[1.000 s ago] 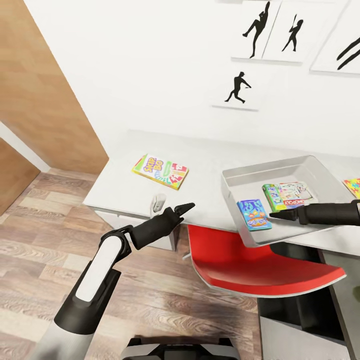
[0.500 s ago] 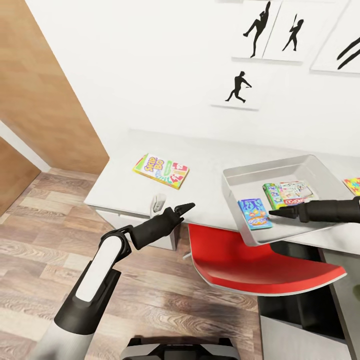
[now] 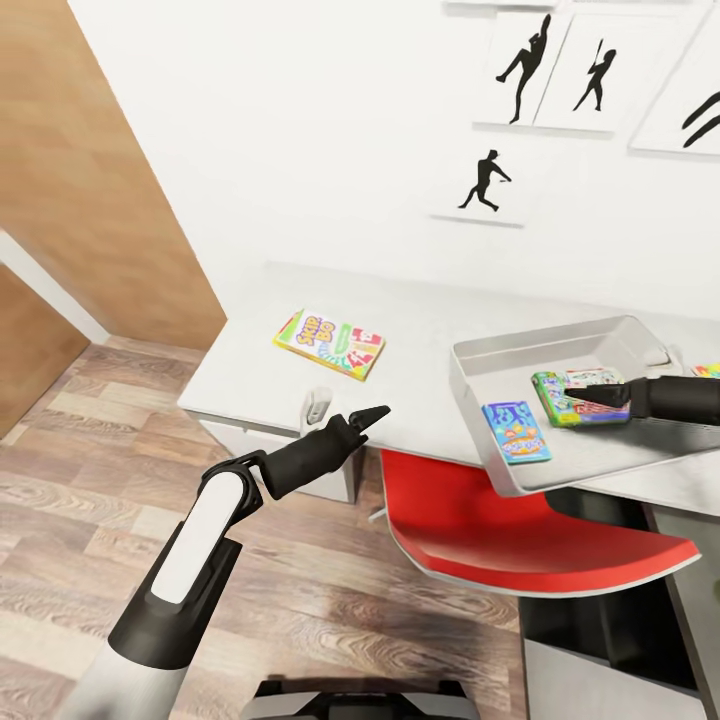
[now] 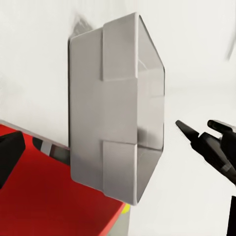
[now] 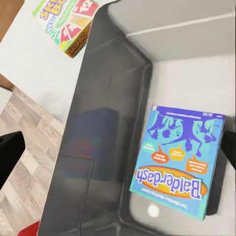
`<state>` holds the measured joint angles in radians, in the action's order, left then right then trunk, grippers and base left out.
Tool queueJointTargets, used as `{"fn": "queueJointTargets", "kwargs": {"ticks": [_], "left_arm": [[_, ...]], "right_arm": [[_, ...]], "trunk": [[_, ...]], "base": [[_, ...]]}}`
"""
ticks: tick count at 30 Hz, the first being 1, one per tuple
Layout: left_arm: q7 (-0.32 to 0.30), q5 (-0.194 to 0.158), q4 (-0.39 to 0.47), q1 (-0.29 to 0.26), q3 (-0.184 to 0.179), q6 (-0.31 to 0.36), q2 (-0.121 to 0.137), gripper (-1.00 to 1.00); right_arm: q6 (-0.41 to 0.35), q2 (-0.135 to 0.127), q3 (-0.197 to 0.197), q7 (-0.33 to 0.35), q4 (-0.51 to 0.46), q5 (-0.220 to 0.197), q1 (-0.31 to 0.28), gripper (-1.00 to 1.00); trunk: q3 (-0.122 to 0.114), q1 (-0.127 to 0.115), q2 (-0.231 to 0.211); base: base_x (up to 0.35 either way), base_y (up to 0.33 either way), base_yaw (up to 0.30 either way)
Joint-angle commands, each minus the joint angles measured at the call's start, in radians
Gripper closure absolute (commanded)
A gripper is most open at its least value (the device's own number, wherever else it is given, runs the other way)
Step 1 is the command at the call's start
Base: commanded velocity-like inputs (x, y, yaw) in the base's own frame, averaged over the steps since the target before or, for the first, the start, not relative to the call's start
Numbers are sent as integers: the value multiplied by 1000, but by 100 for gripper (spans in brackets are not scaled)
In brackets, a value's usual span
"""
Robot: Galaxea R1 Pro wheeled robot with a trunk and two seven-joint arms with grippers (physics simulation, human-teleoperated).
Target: Put all the toys in the child's room - the three board games (two on the bed and one on the table), the two jigsaw puzzles on the table, and the tennis ball on the table - inside the toy box on the table in the child's room.
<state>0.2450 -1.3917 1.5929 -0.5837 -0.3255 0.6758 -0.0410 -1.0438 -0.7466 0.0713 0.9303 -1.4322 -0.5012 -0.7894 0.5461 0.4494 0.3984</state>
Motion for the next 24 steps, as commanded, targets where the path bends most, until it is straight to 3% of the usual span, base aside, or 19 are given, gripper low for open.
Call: {"fn": "queueJointTargets", "kwargs": {"ticks": [1,15,24], "left_arm": [[10,-10,1,-1,0,2,0,-100],[10,-10,1,-1,1,2,1,-100],[10,-10,1,-1,1,2,5,-100]], "right_arm": [[-3,0,9,2,-1,4,-1,-100],[-3,2,34,-23,-6,4,-1,-100],[-3,7,32,-51,-6,4,0,-100]], "trunk": [[0,1,2],[-19,1,2],[-32,1,2]], "base": [[0,0,97],[0,6,101],[6,171,110]]}}
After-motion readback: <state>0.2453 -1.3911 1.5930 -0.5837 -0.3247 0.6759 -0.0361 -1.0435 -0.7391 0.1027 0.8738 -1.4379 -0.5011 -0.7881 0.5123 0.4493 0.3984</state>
